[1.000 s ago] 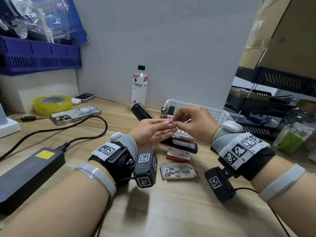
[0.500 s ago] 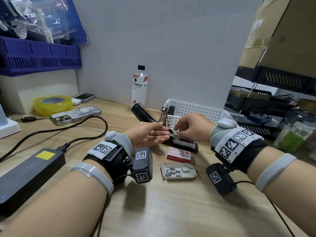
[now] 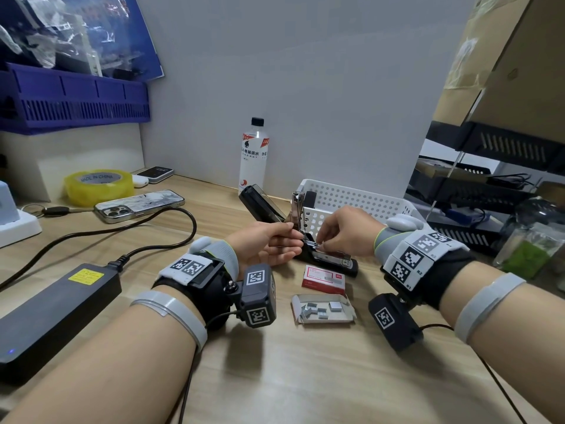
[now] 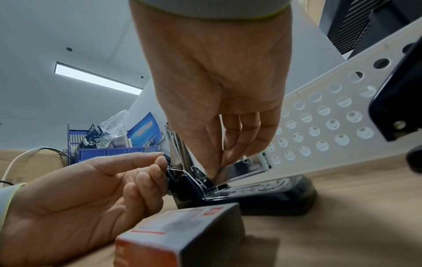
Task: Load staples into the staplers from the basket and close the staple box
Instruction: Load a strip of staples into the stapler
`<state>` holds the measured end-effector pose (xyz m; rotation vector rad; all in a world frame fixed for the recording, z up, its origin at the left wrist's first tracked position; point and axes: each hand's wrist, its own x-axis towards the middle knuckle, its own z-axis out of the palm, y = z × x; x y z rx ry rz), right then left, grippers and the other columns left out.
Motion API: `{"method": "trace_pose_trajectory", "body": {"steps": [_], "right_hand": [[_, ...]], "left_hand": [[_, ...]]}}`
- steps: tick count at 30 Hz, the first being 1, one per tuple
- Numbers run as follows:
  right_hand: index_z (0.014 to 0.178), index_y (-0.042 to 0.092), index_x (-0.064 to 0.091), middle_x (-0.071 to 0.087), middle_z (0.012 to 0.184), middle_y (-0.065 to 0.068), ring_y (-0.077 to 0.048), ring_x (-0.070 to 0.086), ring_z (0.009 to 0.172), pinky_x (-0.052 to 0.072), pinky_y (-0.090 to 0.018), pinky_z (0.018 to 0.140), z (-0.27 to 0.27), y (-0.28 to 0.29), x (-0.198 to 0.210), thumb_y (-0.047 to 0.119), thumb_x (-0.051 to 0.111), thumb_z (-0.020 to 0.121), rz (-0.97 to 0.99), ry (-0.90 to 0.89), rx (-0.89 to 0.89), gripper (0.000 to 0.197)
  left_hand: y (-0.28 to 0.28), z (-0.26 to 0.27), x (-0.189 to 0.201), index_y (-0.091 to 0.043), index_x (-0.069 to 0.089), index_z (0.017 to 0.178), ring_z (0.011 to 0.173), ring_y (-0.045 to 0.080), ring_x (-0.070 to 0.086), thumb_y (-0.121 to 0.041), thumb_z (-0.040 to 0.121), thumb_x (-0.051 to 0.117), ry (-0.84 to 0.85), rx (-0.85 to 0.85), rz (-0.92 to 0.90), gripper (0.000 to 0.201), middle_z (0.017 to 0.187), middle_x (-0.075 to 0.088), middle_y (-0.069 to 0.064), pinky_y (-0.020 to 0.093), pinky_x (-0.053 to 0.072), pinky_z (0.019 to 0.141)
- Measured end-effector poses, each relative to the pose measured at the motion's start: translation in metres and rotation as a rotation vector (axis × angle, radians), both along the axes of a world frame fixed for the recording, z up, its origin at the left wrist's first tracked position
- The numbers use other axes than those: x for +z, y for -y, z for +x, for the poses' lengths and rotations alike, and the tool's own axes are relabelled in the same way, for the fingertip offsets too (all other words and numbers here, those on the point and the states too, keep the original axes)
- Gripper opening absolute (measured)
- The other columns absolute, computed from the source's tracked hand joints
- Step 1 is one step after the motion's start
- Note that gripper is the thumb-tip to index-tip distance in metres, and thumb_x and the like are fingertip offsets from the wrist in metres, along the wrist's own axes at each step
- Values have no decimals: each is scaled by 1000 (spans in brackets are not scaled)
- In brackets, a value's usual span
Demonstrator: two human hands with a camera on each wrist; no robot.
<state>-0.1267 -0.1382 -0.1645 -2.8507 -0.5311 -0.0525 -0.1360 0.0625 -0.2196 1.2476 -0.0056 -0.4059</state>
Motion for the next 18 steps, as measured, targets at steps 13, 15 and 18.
{"method": "trace_pose_trajectory", "body": {"steps": [13, 15, 18], "right_hand": [[100, 30, 70, 75, 86, 22, 1, 63, 85, 49, -24, 79, -6, 9, 0, 25, 57, 96, 48, 1, 57, 14], [101, 29, 68, 76, 89, 22, -2, 64, 92, 49, -23, 82, -7, 11, 0, 25, 56, 97, 53, -3, 44, 14], [100, 27, 69, 77, 90, 20, -2, 65, 94, 50, -23, 84, -8, 13, 0, 25, 56, 98, 84, -16, 45, 13]], "left_hand": [[-4, 7, -3, -6, 73, 88, 67, 13, 72, -27, 97, 58, -14, -28, 29, 27, 76, 74, 7, 23, 58, 60], [-4, 7, -3, -6, 73, 87, 68, 14, 72, -27, 97, 58, -13, -26, 29, 27, 76, 74, 7, 23, 58, 61], [-4, 7, -3, -6, 73, 87, 68, 14, 71, -26, 97, 58, -9, -24, 27, 26, 75, 74, 6, 23, 58, 63]]}}
